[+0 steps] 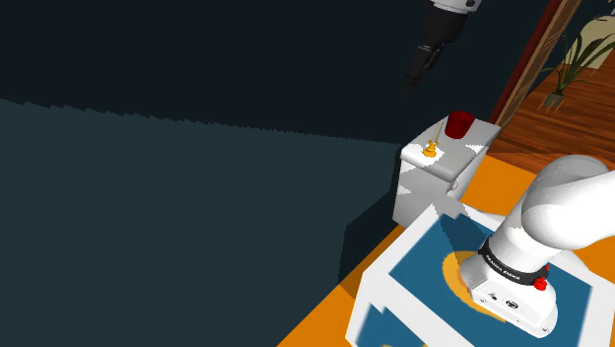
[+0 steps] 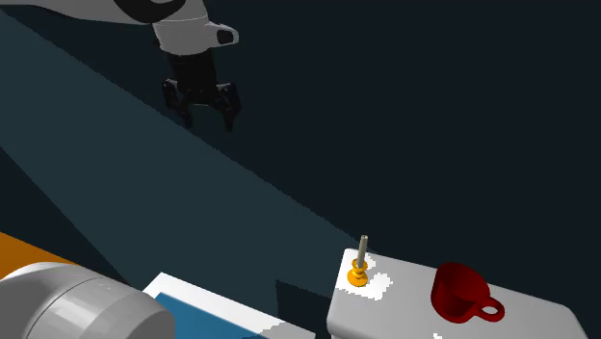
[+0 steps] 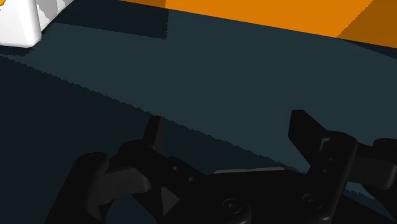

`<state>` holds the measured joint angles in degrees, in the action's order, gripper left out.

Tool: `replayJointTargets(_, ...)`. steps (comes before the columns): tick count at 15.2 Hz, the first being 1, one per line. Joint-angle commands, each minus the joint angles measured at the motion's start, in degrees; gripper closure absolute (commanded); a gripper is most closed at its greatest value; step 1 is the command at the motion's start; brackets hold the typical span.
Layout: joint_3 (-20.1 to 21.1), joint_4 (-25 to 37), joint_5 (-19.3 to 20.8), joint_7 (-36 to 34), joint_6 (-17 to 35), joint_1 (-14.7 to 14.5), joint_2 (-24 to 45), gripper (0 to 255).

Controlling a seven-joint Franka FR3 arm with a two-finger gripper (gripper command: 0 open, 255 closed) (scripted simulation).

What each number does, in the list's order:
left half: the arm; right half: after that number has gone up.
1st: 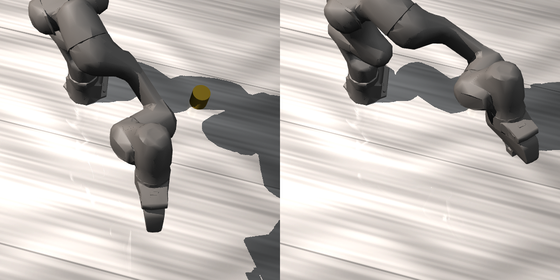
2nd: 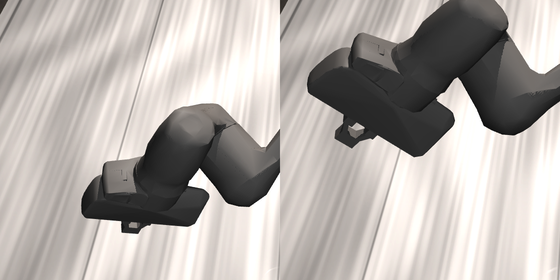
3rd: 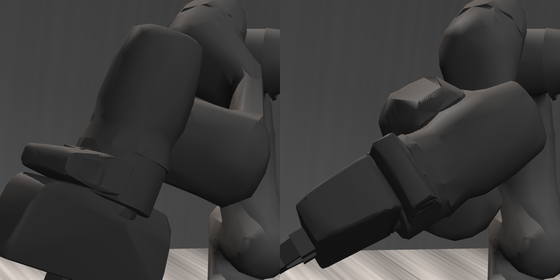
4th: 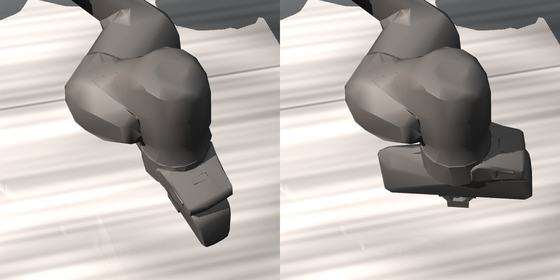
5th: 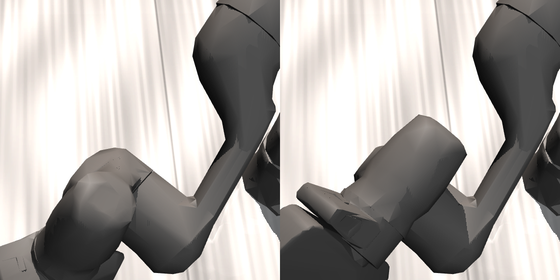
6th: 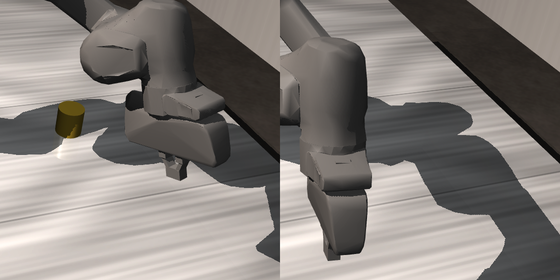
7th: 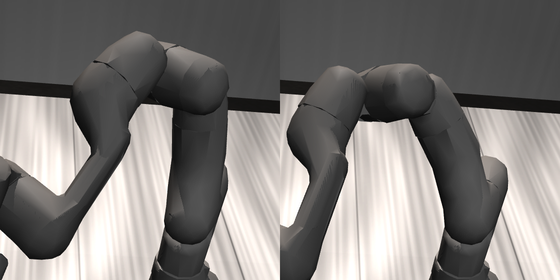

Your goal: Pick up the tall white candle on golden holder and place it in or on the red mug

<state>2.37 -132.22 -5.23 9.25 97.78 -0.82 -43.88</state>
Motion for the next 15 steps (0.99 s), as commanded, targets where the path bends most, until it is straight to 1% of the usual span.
replayJointTargets(1, 0.00, 0.00, 0.00, 0.00, 0.00, 0.00, 0.00, 0)
replayJointTargets(8, -8.27, -9.85, 2.59, 7.55, 8.72, 3.19, -3.05, 0)
replayJointTargets(15, -17.67, -16.49, 5.14, 15.81, 18.27, 6.59, -1.80, 0)
